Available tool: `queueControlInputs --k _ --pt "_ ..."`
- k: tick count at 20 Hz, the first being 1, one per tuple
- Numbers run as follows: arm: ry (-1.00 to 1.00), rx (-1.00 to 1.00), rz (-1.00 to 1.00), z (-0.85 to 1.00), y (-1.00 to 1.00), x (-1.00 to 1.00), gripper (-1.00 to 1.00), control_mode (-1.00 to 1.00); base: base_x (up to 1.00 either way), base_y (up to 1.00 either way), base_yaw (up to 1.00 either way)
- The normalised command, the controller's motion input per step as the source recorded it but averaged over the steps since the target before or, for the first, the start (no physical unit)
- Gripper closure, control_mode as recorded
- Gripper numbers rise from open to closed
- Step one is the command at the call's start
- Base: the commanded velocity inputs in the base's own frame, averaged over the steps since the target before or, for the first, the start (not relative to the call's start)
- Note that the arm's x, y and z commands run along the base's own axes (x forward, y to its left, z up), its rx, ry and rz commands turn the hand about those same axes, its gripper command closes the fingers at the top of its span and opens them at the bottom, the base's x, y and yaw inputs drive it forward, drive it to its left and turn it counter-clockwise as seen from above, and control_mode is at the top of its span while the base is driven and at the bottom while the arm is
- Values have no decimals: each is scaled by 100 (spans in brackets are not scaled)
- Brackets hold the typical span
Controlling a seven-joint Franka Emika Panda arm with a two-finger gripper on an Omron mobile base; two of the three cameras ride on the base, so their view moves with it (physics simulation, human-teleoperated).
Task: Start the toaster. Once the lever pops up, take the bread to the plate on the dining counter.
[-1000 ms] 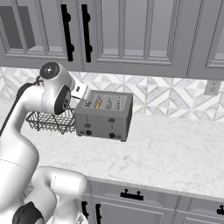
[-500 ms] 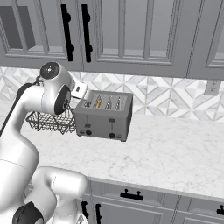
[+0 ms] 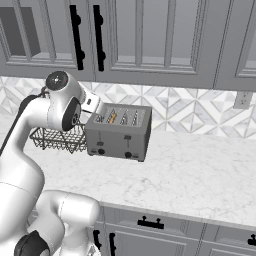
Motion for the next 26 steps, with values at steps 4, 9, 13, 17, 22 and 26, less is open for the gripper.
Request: queueControlInputs --k 4,9,13,17,22,26 --pt "0 0 0 0 0 0 -100 -100 0 0 0" --pt "0 0 0 0 0 0 -100 -100 0 0 0" --pt "0 0 0 0 0 0 -100 -100 0 0 0" --pt "0 0 0 0 0 0 -100 -100 0 0 0" --pt "0 0 0 0 0 0 -100 -100 0 0 0" --pt "0 0 0 0 0 0 -100 -100 0 0 0"
